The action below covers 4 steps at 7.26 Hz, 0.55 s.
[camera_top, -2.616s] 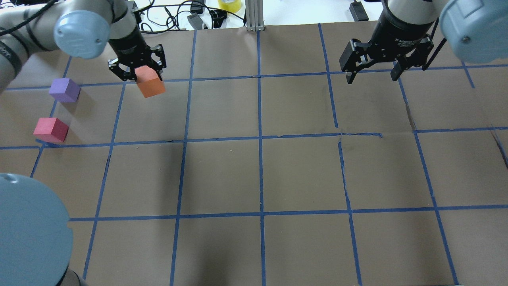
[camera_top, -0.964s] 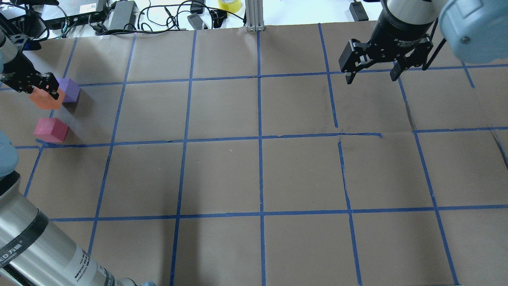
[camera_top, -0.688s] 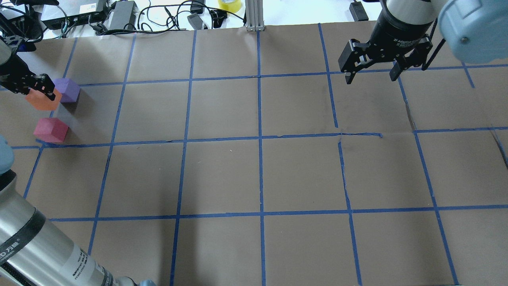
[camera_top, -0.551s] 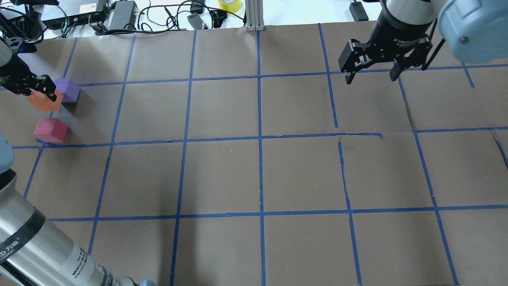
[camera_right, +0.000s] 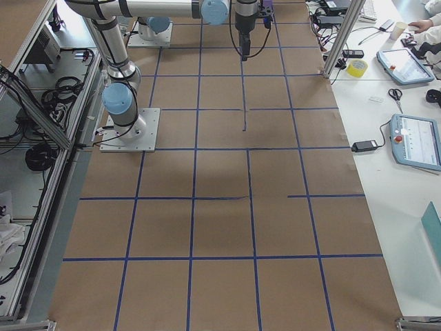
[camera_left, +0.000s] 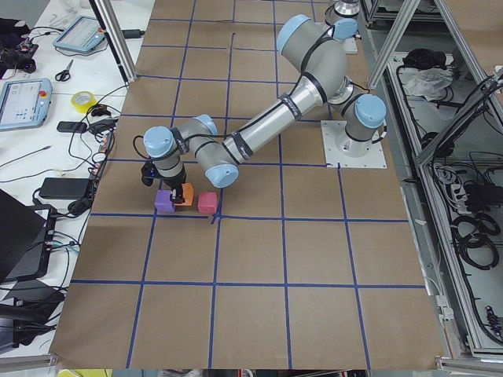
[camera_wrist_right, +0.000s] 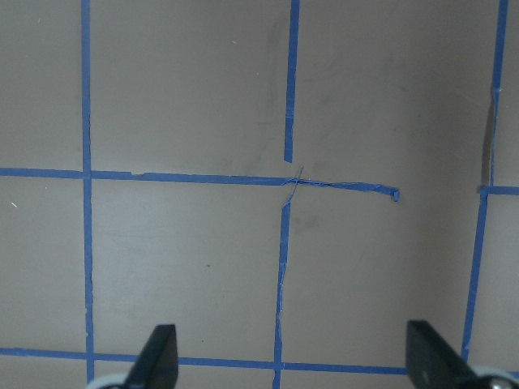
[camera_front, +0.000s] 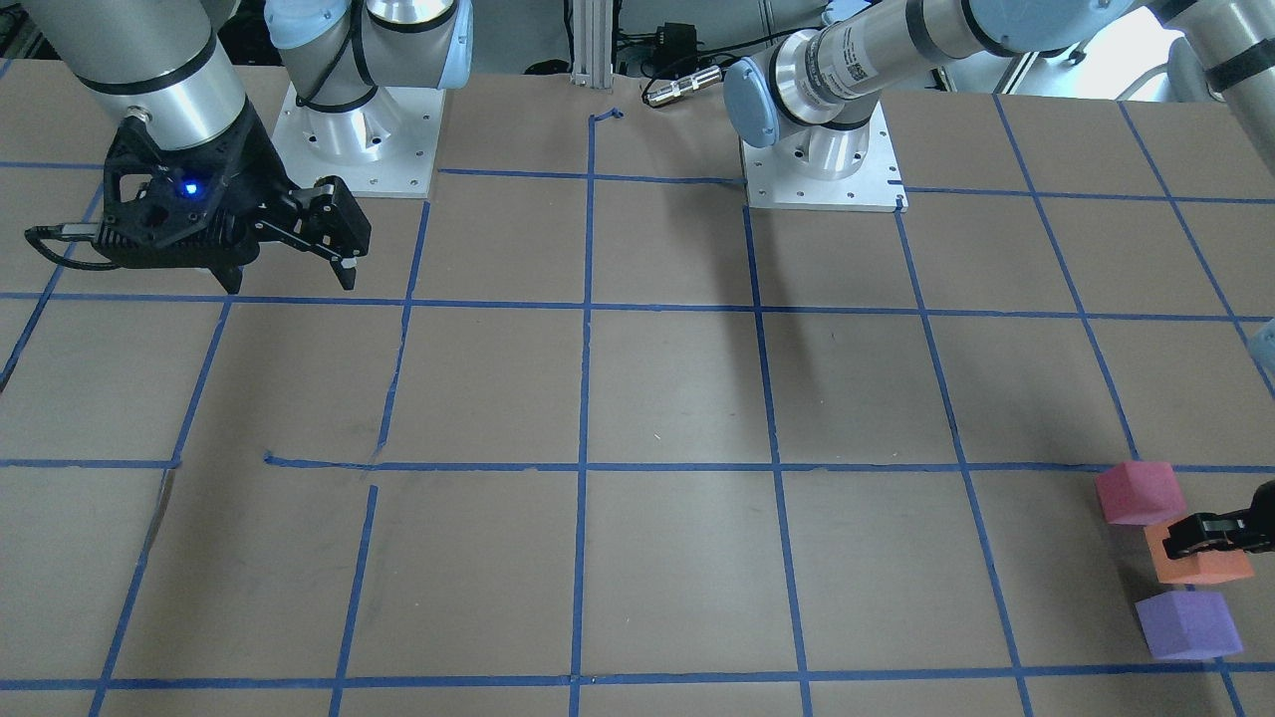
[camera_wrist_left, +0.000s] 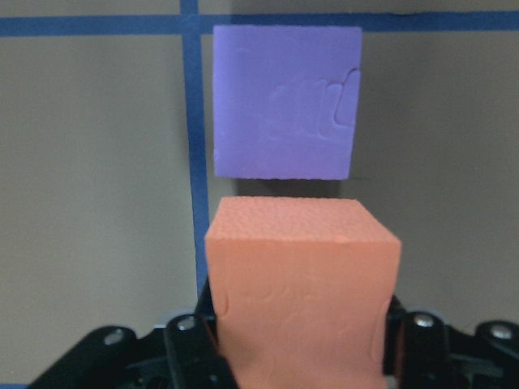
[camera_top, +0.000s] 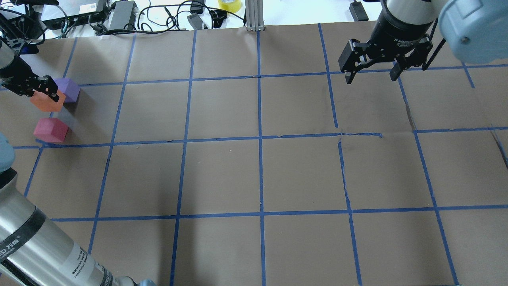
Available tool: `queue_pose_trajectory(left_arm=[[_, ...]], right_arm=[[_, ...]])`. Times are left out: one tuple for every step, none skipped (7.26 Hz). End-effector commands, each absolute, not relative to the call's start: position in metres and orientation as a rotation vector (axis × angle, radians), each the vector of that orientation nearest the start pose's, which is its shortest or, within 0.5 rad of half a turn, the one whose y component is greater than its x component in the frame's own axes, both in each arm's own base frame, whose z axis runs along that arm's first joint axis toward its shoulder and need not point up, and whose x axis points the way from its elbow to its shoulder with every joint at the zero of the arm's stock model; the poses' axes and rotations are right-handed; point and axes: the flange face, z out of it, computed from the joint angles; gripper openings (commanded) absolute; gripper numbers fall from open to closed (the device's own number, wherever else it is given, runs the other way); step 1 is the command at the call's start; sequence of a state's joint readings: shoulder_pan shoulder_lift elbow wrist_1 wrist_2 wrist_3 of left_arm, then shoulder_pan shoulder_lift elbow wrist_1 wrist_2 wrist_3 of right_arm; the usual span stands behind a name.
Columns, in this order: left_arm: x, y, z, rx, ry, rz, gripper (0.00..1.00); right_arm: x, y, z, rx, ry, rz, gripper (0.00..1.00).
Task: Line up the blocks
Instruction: 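Lower the orange cube between the purple and pink cubes, then open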
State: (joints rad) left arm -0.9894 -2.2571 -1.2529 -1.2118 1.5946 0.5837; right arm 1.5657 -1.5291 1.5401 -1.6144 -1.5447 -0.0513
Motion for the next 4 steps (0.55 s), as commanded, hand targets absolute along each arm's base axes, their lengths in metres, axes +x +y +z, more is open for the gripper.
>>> queue_pose_trajectory(left_arm=[[0.294, -0.685, 0.245, 0.01, 3.123, 0.042, 0.0], [0.294, -0.685, 0.243, 0.015, 3.123, 0.048, 0.0], [0.295, -0.686, 0.236, 0.013, 3.127, 0.058, 0.0], [0.295, -0.685, 0.23, 0.013, 3.129, 0.064, 0.0]], right_arm=[[0.134, -0.513, 0.486, -0.072, 3.115, -0.042, 1.0], [0.134, -0.512, 0.487, -0.072, 3.114, -0.049, 1.0], [0.134, -0.513, 0.486, -0.072, 3.114, -0.042, 1.0], [0.132, -0.513, 0.486, -0.07, 3.115, -0.044, 1.0]])
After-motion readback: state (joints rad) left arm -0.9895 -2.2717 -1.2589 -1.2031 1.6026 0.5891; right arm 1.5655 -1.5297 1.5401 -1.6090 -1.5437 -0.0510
